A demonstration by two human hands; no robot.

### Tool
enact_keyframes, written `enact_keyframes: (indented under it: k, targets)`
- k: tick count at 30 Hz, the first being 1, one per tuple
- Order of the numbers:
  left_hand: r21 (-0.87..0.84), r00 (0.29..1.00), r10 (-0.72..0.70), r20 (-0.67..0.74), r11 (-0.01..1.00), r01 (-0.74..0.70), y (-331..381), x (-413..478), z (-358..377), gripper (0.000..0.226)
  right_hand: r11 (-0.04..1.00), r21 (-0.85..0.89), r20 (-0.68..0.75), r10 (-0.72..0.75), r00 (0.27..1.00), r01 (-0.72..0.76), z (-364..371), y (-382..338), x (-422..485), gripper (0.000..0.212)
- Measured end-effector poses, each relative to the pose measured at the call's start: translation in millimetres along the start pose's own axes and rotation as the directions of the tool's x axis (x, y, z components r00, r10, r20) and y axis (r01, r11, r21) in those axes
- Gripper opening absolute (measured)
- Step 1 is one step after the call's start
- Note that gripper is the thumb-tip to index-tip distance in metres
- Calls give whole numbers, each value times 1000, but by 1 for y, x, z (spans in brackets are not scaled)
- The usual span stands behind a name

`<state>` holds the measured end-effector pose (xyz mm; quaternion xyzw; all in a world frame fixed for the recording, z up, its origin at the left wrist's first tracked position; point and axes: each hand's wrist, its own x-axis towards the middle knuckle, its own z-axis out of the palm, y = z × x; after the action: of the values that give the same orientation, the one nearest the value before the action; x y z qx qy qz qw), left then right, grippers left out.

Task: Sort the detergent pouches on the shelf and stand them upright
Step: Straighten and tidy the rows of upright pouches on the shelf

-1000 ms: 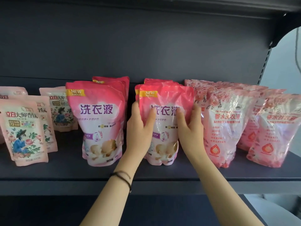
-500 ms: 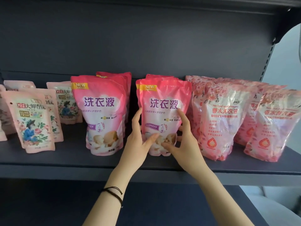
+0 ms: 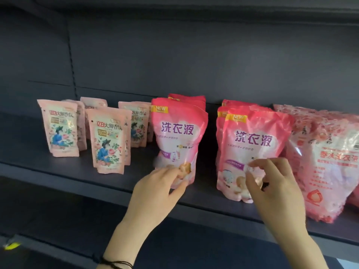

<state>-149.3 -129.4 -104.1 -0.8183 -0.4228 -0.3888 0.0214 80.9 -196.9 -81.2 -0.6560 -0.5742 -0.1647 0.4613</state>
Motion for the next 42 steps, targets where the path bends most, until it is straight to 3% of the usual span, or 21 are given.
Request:
enact_keyframes:
  k: [2, 6, 9, 12, 16, 19, 21, 26, 30, 33, 37, 42]
  targets:
    - [73, 1000, 11, -5, 997, -11, -24, -1, -14, 32, 999, 31, 67, -45, 997, 43, 12, -27, 0, 8]
    - [162, 1000, -14, 5, 987, 14, -80, -10, -44, 32, 981, 36, 176, -196, 965, 193, 49, -90, -11, 11]
    - [202, 999, -40, -3, 979, 40, -131, -17, -71, 33, 985, 74, 233, -171, 957, 158, 86, -135, -18, 12]
    - [202, 998, -58, 3, 978, 56, -181, -18, -99, 19, 984, 130, 219, -149, 964, 123, 120, -178, -19, 6]
    - [-19, 988, -154, -30, 988, 154, -223, -5, -116, 19, 968, 250, 192, -54, 980, 4, 145, -217, -12, 15]
    - [-306, 976, -218, -8, 930, 205, -236, 11, -111, 32, 950, 294, 169, 60, 984, -108, 158, -231, -3, 29]
    - [-402, 972, -226, 59, 886, 230, -238, 20, -104, 41, 942, 278, 191, 139, 972, -189, 167, -233, 4, 37]
    - [-499, 954, -250, 165, 813, 300, -236, 45, -92, 51, 874, 322, 324, 261, 909, -365, 182, -232, 25, 55]
    - [-562, 929, -227, 294, 745, 360, -232, 57, -82, 41, 808, 396, 396, 278, 875, -436, 193, -229, 33, 45]
    - [-602, 931, -269, 248, 710, 366, -231, 60, -74, 36, 788, 440, 408, 253, 877, -432, 202, -226, 35, 29]
    - [-625, 931, -319, 177, 695, 357, -234, 63, -62, 31, 820, 413, 324, 274, 905, -396, 212, -220, 34, 16]
    - [-637, 926, -371, 66, 698, 326, -237, 77, -50, 21, 824, 427, 203, 314, 927, -373, 227, -217, 51, 20]
